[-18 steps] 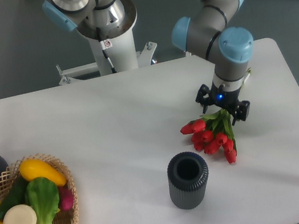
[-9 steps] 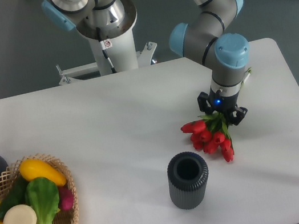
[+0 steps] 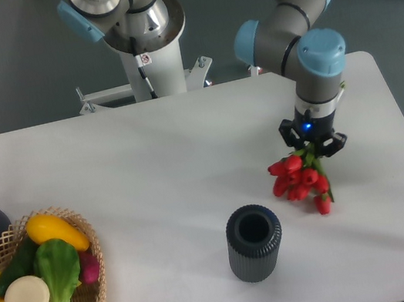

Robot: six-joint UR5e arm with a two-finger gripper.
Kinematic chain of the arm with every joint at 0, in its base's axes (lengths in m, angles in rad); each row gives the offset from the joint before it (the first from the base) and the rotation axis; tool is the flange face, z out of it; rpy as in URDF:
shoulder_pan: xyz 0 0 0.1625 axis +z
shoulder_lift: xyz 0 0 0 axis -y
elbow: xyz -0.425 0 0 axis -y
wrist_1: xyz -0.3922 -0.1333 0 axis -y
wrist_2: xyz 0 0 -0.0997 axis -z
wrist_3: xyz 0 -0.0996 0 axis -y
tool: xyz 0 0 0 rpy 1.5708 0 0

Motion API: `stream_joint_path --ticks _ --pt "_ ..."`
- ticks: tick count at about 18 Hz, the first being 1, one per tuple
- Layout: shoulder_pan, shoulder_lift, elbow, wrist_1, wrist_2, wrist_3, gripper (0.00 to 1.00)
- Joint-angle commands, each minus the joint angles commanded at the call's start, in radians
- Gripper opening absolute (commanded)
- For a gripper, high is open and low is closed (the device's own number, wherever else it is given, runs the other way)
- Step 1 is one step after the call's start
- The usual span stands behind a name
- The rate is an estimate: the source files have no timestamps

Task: Pick up the flowers from the table
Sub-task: 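Lift the gripped tulip bunch up off the table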

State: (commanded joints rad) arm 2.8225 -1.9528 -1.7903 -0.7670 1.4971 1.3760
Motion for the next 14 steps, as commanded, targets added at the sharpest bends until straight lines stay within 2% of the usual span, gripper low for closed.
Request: stream_joint_path --ticks 2,9,14 --pt "0.0 0.002 0.054 -0.032 -0.002 0.0 0.0" --pt "-0.009 -0.023 0.262 -0.239 -0.002 0.0 0.0" --pt "-0.006 -0.044 0.328 -0.299 0.0 0.002 0.0"
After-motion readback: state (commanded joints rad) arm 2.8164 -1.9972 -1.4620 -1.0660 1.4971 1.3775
